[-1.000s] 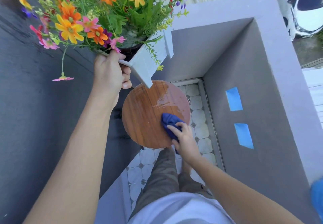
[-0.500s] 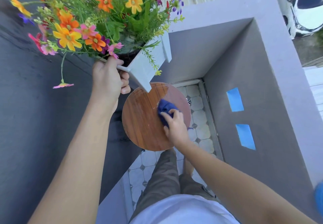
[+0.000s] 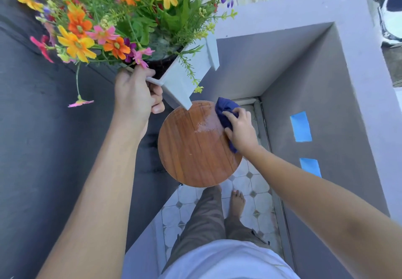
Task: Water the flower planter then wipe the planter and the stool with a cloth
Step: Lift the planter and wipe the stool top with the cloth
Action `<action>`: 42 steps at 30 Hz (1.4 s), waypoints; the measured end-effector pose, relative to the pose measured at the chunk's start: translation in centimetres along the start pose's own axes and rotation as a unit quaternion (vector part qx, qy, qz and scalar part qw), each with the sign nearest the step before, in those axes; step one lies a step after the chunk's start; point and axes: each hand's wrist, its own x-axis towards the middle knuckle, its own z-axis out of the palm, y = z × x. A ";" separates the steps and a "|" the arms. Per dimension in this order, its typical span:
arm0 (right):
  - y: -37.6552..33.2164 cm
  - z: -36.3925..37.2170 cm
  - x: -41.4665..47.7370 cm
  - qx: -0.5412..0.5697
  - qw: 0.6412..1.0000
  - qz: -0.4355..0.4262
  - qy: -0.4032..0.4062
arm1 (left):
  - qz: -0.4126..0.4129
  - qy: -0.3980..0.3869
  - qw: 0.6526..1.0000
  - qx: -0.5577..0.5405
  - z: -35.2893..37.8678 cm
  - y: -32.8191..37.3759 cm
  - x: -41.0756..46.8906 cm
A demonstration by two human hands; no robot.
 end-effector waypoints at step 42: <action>-10.9 6.8 -0.6 -0.099 0.870 -0.425 -0.227 | -0.012 0.015 1.000 -0.005 -0.7 0.3 0.3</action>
